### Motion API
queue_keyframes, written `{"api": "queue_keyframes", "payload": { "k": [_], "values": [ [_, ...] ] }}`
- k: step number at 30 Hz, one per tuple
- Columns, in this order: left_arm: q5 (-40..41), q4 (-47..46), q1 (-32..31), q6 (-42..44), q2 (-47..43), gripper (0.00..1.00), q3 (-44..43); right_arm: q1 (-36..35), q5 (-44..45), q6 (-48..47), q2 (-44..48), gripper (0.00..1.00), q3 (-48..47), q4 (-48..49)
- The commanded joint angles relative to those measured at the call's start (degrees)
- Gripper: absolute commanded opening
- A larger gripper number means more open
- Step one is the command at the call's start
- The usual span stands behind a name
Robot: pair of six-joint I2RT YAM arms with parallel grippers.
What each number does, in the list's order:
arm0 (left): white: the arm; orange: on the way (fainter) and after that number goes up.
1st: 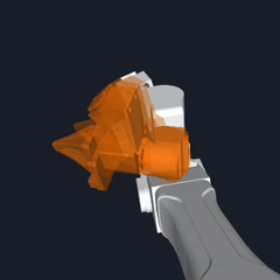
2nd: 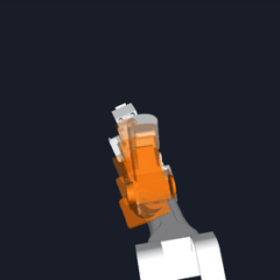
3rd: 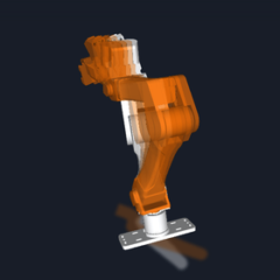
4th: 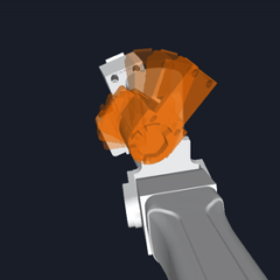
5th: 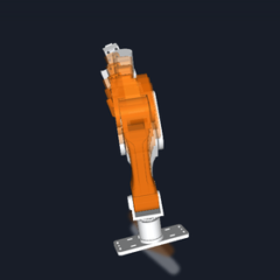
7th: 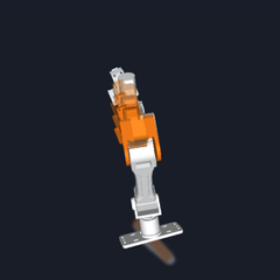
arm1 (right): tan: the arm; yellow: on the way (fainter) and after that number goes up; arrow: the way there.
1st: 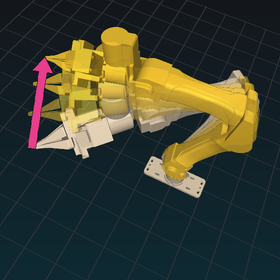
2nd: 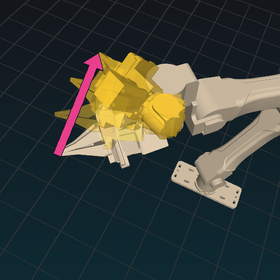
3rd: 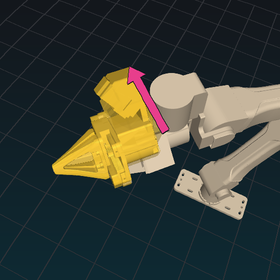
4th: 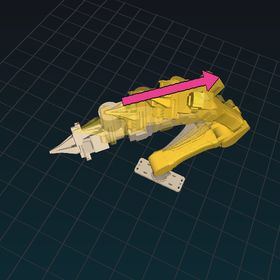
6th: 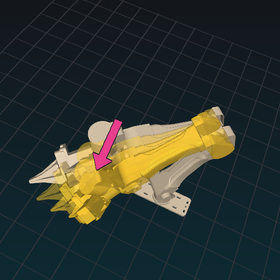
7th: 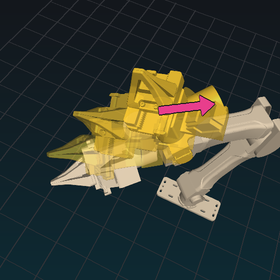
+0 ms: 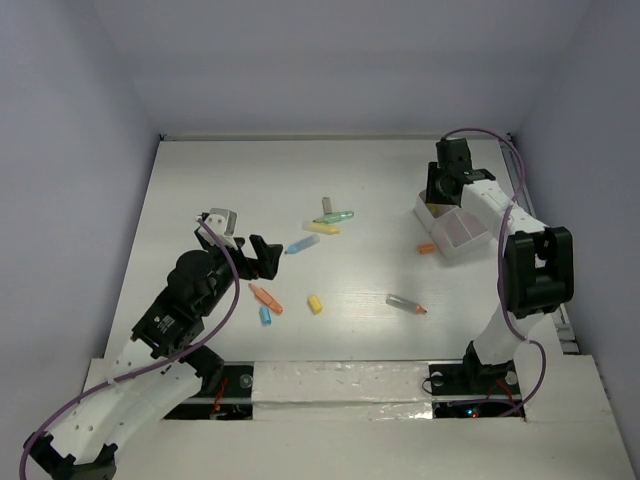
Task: Sort the stationery into containers
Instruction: Place the stationery in the storage box.
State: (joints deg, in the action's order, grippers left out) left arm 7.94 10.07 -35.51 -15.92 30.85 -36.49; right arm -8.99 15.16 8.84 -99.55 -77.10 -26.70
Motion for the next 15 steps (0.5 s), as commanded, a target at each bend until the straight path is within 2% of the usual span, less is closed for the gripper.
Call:
{"api": "queue_keyframes", "payload": {
  "k": [1,5,8,12,15],
  "values": [
    [-0.3,-2.6,0.4,0.3,-0.3,0.99,-1.0,0.3,0.3,-0.5,1.2,0.48,-2.4,-0.1],
    [-0.3,-2.4,0.4,0.4,-0.4,0.99,-1.0,0.3,-1.8,-0.3,2.4,0.51,-2.7,-0.1],
    [-0.3,-2.6,0.9,0.4,-0.3,0.99,-1.0,-0.3,-8.1,-0.2,4.5,0.51,-1.1,3.6],
    [-0.3,-2.7,0.9,0.4,-0.1,0.99,-1.1,-5.7,-13.2,1.9,3.5,0.52,-1.4,7.3],
    [-0.2,-2.6,0.9,0.4,0.1,0.99,-1.1,-9.4,-14.3,3.1,-1.1,0.53,-4.8,8.9]
  ]
}}
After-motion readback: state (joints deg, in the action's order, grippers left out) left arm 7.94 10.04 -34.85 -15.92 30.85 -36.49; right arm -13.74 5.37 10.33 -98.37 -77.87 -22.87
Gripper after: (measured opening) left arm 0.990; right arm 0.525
